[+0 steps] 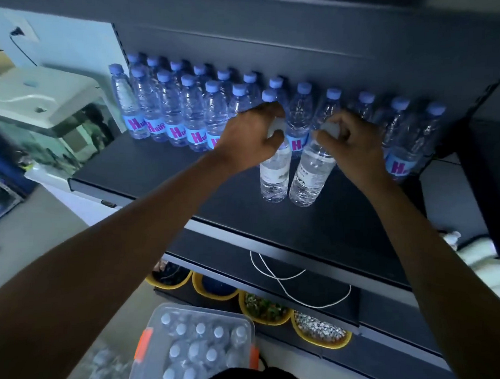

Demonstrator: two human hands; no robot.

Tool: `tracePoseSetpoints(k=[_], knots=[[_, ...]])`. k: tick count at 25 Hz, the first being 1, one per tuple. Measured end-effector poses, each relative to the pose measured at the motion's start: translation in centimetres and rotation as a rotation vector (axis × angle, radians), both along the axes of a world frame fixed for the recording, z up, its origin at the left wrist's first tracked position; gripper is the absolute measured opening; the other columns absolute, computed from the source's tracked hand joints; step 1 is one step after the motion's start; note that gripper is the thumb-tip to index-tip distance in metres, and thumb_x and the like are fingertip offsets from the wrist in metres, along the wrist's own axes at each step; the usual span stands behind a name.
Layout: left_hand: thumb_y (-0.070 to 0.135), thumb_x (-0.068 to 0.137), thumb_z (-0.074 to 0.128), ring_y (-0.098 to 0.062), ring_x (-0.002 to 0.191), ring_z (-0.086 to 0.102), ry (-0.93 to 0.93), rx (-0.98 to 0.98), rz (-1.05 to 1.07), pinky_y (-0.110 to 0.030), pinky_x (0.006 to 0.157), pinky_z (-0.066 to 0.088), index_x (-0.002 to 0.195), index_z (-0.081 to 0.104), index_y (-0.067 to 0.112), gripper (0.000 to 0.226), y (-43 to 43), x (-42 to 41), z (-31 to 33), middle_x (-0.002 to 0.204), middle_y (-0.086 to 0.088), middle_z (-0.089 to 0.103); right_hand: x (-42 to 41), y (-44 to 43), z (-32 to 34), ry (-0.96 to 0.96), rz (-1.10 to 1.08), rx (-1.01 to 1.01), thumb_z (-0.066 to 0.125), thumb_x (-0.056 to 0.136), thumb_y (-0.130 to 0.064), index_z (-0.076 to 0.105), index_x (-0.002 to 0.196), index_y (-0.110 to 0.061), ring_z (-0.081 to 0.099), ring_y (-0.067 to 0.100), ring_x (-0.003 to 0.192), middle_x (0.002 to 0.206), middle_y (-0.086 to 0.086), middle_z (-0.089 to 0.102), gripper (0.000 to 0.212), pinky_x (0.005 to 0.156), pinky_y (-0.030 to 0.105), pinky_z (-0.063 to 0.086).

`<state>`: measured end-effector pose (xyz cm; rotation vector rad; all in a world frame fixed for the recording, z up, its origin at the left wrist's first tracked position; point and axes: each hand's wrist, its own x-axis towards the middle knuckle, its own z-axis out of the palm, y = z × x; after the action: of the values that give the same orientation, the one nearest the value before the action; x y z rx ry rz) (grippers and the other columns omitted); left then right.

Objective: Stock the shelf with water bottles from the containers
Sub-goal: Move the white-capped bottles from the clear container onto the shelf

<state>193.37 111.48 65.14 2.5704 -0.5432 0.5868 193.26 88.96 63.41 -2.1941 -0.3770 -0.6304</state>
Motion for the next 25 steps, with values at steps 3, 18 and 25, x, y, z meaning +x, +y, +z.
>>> tracePoseSetpoints(k=[3,18,25], knots=[[0.023,0.085,0.046,-0.033,0.092,0.066,-0.019,-0.025,-0.053,-0.043,0.081,0.056,0.123,0.065,0.016,0.043,-0.5,0.9,-1.0,0.120,-0.008,0.066,1.2,-0.3,-0.6,-0.002,0.063,-0.045,0.067,0.091,-0.034,0.069,0.104,-0.010,0.058,0.008,0.066,0.076,-0.005,0.063,0.028,0.063,0.027,0.046],[0.050,0.078,0.080,-0.014,0.100,0.063,0.520,-0.425,0.254,-0.045,0.089,0.056,0.126,0.047,0.024,0.064,-0.7,-4.8,-13.9,0.114,0.006,0.065,0.1,-1.0,-4.7,0.018,0.162,0.092,0.052,0.096,-0.002,0.038,0.154,-0.017,0.053,0.011,0.116,0.141,0.000,0.053,0.061,0.084,0.024,0.049],[0.054,0.078,0.073,-0.016,0.100,0.065,0.458,-0.465,0.343,-0.045,0.085,0.057,0.119,0.050,0.029,0.053,-2.8,-3.1,-15.1,0.107,0.008,0.069,-1.9,1.0,-10.2,0.365,0.105,0.346,0.081,0.082,-0.009,0.031,0.144,-0.022,0.059,-0.003,0.119,0.132,-0.018,0.056,0.081,0.100,0.023,0.051]])
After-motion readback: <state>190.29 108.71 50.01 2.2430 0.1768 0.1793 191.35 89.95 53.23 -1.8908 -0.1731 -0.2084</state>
